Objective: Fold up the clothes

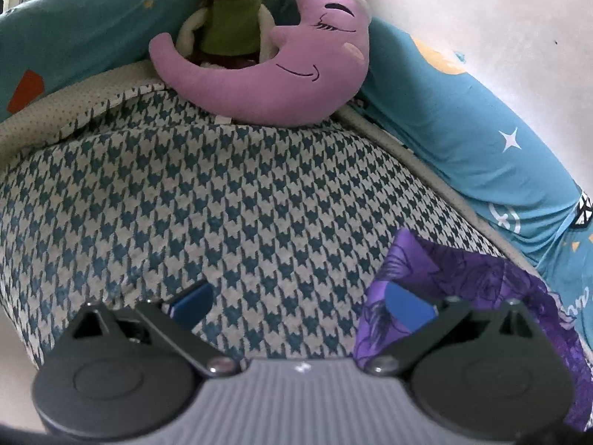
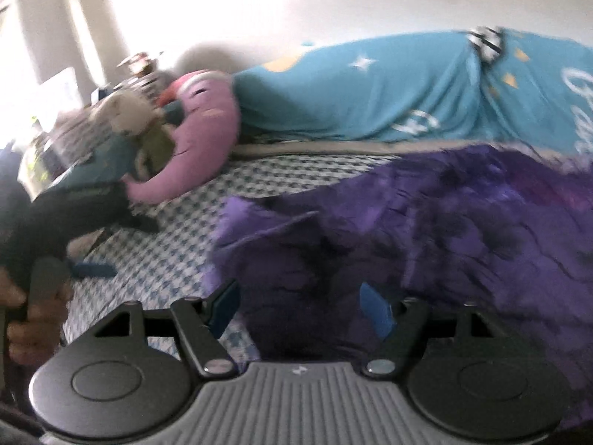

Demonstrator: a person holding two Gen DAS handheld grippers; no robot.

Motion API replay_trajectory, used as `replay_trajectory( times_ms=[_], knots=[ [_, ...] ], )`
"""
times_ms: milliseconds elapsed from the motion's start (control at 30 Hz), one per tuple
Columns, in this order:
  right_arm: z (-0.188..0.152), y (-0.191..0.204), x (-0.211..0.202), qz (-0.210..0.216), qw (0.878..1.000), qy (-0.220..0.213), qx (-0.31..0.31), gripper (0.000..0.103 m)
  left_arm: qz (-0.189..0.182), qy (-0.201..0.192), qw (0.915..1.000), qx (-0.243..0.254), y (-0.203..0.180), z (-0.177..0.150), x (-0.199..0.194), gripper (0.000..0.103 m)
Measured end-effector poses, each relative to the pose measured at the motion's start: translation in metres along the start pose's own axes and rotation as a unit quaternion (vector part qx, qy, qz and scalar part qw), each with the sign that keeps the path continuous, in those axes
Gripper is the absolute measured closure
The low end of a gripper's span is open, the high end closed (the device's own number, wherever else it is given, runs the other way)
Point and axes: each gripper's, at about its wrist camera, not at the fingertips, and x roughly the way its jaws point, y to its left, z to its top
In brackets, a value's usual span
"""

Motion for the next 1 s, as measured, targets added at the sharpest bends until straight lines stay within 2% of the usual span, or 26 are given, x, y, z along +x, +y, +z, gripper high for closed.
replay_trajectory(
  times_ms=[100,267,500,533,600,633,700,800,1000],
  knots=[
    [-0.007,0.018,0.010,0.009,0.999,0.008,-0.038,0.030,0.002,0.001,0.9999,0.014,-0.005,-0.001,0.004,0.000],
    [-0.017,0.040,0.030,-0.008,0.994,0.011,-0.108,0.029,0.009,0.006,0.9994,0.032,-0.013,-0.004,0.008,0.000],
    [-0.018,0.035,0.045,-0.012,0.995,0.004,-0.096,0.031,0.007,0.005,0.9994,0.032,-0.016,-0.003,0.010,0.000],
    [-0.016,0.032,0.045,-0.010,0.996,0.003,-0.088,0.034,0.009,0.004,0.9994,0.033,-0.016,-0.003,0.010,0.000],
    [-0.014,0.029,0.047,-0.012,0.997,0.003,-0.077,0.057,0.012,0.002,0.9993,0.034,-0.016,-0.003,0.009,0.000],
    [-0.012,0.027,0.047,-0.012,0.997,0.005,-0.072,0.061,0.011,0.001,0.9994,0.034,-0.016,-0.003,0.009,0.000],
    [-0.010,0.022,0.049,-0.011,0.998,0.007,-0.061,0.085,0.012,-0.001,0.9994,0.034,-0.015,-0.003,0.009,0.000],
    [-0.003,0.012,0.045,0.000,1.000,0.001,-0.031,0.093,0.017,0.000,0.9992,0.036,-0.015,-0.004,0.010,0.000],
    [0.018,-0.005,0.026,-0.004,0.999,-0.043,0.001,0.094,0.018,0.000,0.9985,0.052,-0.022,-0.009,0.011,0.000]
  ],
)
